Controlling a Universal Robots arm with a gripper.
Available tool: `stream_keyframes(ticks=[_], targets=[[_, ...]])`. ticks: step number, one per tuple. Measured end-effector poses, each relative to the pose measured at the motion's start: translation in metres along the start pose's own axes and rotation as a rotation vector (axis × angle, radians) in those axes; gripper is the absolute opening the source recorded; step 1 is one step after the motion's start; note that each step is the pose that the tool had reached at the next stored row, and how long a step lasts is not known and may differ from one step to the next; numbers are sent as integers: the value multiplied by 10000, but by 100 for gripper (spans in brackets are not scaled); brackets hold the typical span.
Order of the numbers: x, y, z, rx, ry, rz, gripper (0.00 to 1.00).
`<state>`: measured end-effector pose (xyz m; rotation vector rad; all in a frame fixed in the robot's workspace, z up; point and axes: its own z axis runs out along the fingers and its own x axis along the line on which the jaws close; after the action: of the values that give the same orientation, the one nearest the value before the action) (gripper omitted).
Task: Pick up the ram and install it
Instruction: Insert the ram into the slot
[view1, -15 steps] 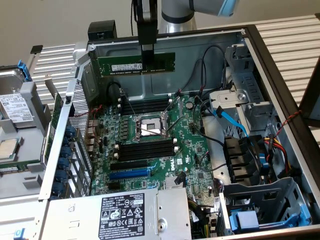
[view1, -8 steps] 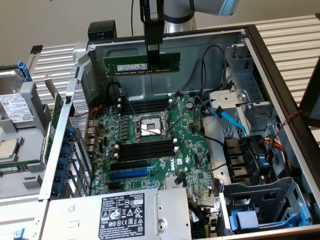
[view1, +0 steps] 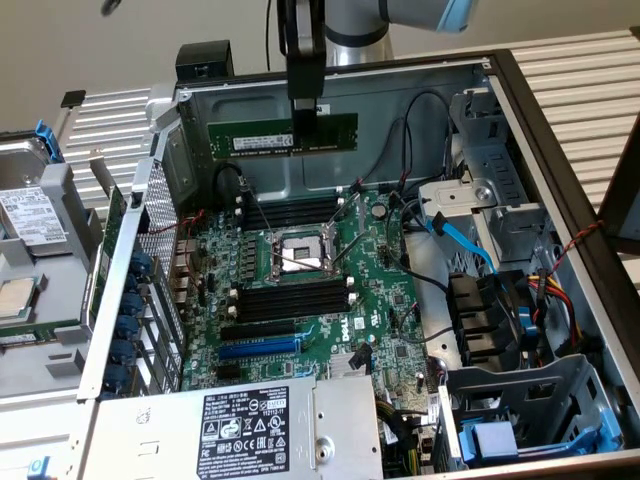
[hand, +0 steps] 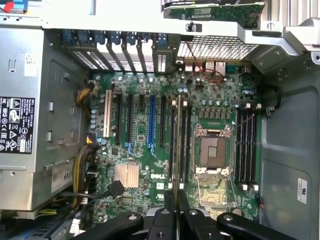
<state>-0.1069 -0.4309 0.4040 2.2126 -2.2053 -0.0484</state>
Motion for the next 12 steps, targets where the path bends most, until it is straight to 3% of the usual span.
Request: stream_keyframes(ticks=[6, 12], targets=[[-126, 1, 71, 6, -1, -76, 13], [-139, 26, 170, 31, 3, -211, 13]])
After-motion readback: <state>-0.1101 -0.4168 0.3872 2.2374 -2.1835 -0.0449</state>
